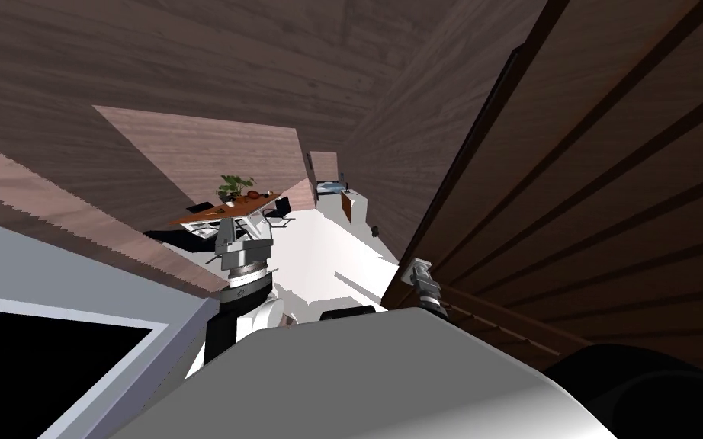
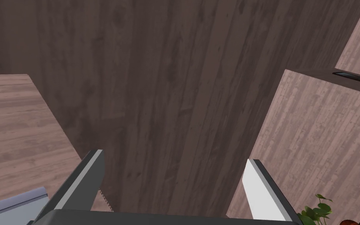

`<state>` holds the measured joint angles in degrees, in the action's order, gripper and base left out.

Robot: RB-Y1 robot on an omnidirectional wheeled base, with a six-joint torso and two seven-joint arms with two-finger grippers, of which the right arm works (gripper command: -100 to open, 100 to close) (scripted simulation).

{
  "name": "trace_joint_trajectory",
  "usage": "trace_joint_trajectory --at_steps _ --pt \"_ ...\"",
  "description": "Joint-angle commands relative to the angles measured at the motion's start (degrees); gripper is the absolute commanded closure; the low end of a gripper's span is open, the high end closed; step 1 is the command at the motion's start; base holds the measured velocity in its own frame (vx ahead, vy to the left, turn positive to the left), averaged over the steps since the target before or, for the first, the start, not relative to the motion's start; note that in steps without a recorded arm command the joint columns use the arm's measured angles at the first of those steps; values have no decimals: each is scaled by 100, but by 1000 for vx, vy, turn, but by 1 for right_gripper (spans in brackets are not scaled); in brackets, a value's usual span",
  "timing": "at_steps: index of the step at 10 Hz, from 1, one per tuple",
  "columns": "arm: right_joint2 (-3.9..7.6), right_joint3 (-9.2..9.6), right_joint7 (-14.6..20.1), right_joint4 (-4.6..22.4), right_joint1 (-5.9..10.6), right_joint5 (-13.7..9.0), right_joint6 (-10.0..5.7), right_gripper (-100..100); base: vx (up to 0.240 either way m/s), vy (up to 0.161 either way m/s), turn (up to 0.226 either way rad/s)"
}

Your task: Pull the door open

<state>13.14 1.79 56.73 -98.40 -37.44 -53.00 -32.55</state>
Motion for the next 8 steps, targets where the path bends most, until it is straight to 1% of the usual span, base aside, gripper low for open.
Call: trace_joint_trajectory --at_steps 1,3,6,8 --pt "18 35 15 -15 -19 16 -17 100 -59 -24 156" --pt "45 87 38 -38 -47 41 -43 100 -69 -29 187" --pt "116 224 97 -97 -122 105 -110 100 -87 14 198" --pt "151 293 127 -126 -159 137 -143 100 -180 23 85"
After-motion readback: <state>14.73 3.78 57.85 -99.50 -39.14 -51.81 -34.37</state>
